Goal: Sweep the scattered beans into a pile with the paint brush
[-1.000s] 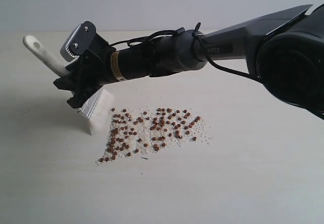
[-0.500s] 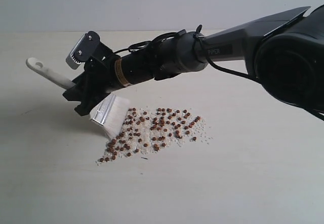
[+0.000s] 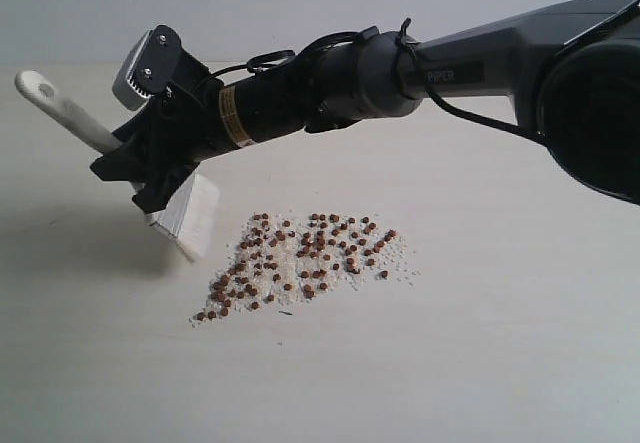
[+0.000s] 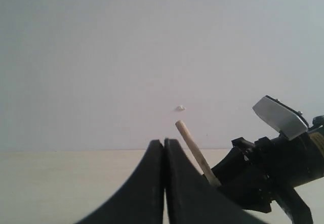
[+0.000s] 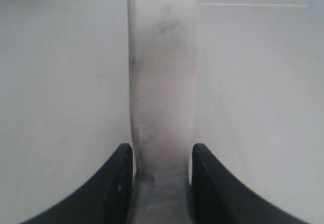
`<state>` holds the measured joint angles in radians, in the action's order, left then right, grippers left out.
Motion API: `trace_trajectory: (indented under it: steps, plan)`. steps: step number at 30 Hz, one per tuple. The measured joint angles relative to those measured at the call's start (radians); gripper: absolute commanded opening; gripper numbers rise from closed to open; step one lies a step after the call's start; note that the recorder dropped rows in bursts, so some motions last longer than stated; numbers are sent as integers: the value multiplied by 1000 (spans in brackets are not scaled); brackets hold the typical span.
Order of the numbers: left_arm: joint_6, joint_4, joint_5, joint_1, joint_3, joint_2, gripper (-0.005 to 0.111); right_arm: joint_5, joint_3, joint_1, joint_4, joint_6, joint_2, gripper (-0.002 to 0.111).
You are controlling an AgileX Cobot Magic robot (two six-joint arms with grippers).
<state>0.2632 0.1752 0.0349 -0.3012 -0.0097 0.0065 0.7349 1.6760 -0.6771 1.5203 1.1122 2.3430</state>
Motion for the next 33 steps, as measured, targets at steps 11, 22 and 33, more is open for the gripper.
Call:
trace_trajectory:
  steps: [11,22,33]
  plan:
    - [-2,0,0,0,0,0,0,119,0,-13,184,130,-1,0]
    - [-2,0,0,0,0,0,0,-4,0,-75,194,154,-12,0]
    - [-2,0,0,0,0,0,0,-142,-80,-97,189,168,-62,0]
